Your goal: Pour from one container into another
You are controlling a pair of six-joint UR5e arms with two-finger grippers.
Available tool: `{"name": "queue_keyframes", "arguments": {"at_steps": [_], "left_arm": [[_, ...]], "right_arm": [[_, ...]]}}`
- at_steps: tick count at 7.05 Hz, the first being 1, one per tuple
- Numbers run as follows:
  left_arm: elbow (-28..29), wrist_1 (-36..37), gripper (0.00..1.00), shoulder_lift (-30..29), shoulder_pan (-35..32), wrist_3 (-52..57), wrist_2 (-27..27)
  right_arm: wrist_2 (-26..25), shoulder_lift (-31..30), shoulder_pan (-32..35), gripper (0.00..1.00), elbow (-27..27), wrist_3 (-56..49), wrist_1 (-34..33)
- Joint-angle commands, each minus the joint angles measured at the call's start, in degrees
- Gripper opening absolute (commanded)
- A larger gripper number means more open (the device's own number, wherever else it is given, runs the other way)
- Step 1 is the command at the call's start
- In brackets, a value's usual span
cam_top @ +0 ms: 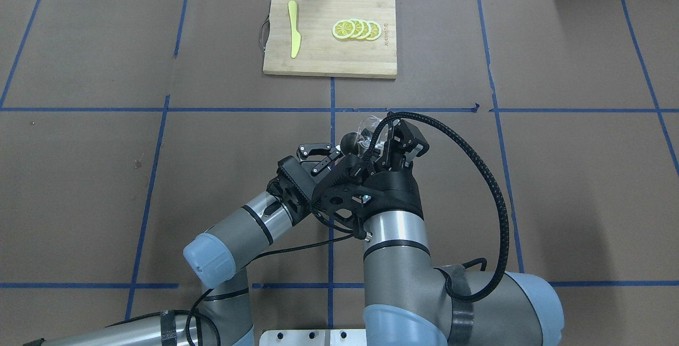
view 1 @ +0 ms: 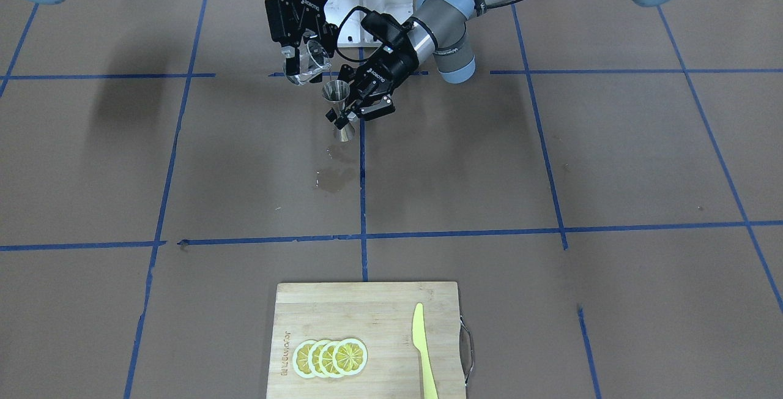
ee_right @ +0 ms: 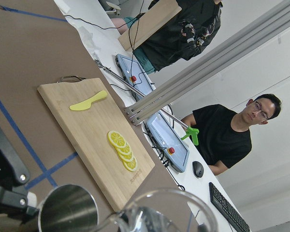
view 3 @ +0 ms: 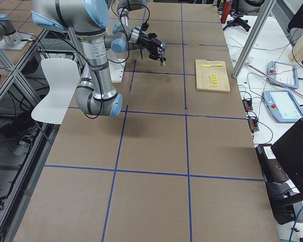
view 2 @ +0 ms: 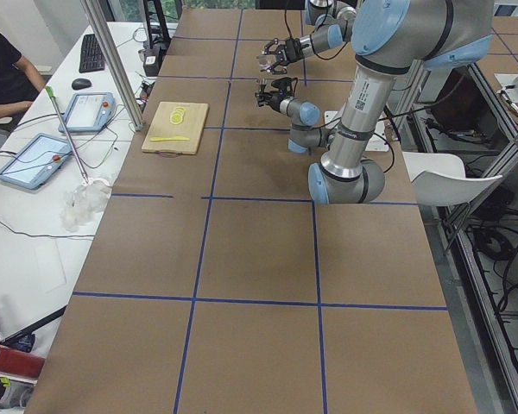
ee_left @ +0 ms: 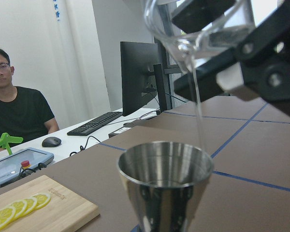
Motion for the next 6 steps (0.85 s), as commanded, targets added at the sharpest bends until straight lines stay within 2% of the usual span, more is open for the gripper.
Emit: {"name": "queue_keyframes", "arguments": {"at_steps": [1, 6], "left_arm": [[-0.1, 0.0, 0.0, -0.1, 0.5, 0.0, 0.0], [-0.1, 0.1, 0.0, -0.3, 0.6, 0.0, 0.0]], "right_arm": [[-0.4, 0.0, 0.0, 0.0, 0.0, -1.6, 0.0], [-1.5, 0.0, 0.1, 0.0, 0.1, -5.3, 0.0]]}}
